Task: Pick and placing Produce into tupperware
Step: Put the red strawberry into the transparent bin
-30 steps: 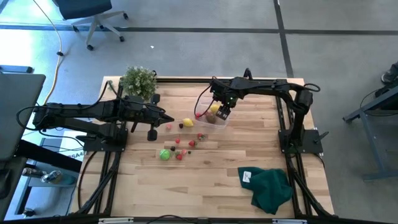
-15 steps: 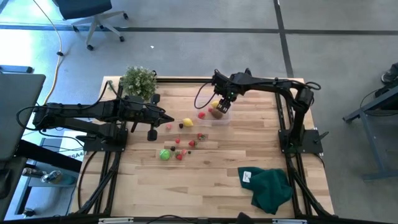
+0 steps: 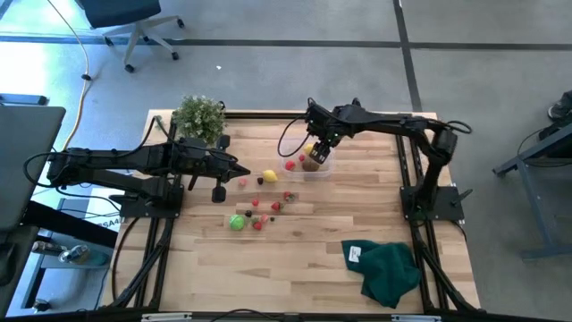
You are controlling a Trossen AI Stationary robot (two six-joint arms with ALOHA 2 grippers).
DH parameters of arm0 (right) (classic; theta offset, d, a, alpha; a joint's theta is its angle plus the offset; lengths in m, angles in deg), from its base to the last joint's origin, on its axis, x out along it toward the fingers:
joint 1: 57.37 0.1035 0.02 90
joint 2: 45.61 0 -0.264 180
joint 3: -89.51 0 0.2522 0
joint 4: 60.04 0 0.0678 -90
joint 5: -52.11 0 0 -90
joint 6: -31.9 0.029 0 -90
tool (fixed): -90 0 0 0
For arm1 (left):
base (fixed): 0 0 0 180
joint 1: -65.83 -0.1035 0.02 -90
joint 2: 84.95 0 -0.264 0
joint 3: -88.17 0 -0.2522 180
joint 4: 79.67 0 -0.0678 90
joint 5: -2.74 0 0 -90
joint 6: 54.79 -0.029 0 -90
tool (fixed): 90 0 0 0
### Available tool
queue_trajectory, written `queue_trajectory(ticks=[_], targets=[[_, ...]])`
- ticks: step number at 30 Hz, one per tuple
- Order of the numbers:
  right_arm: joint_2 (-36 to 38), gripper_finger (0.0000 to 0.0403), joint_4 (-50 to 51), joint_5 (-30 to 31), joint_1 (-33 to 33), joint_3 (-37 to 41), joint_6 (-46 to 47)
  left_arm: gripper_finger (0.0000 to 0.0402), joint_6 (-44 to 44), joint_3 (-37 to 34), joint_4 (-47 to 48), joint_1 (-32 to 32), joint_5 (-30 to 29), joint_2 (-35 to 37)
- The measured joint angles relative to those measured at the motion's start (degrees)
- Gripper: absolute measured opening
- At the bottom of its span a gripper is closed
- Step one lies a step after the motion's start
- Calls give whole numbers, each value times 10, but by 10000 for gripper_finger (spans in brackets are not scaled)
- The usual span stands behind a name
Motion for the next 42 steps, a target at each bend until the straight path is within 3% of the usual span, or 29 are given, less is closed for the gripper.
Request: queue_trajectory(ticks=[9,17,23,29,35,37,42], targets=[[211,199,-38,5,71,0,78,5,0,0,0,0,0,0],[389,199,-57,204,246,63,225,5,0,0,0,0,0,0],[435,199,-109,253,367,214,367,5,0,0,0,0,0,0],[396,199,-425,263,420,400,338,5,0,0,0,0,0,0],[252,199,-765,275,408,515,244,5,0,0,0,0,0,0],[195,199,-814,285,401,518,245,5,0,0,0,0,0,0],[67,199,-828,286,387,475,259,5,0,0,0,0,0,0]])
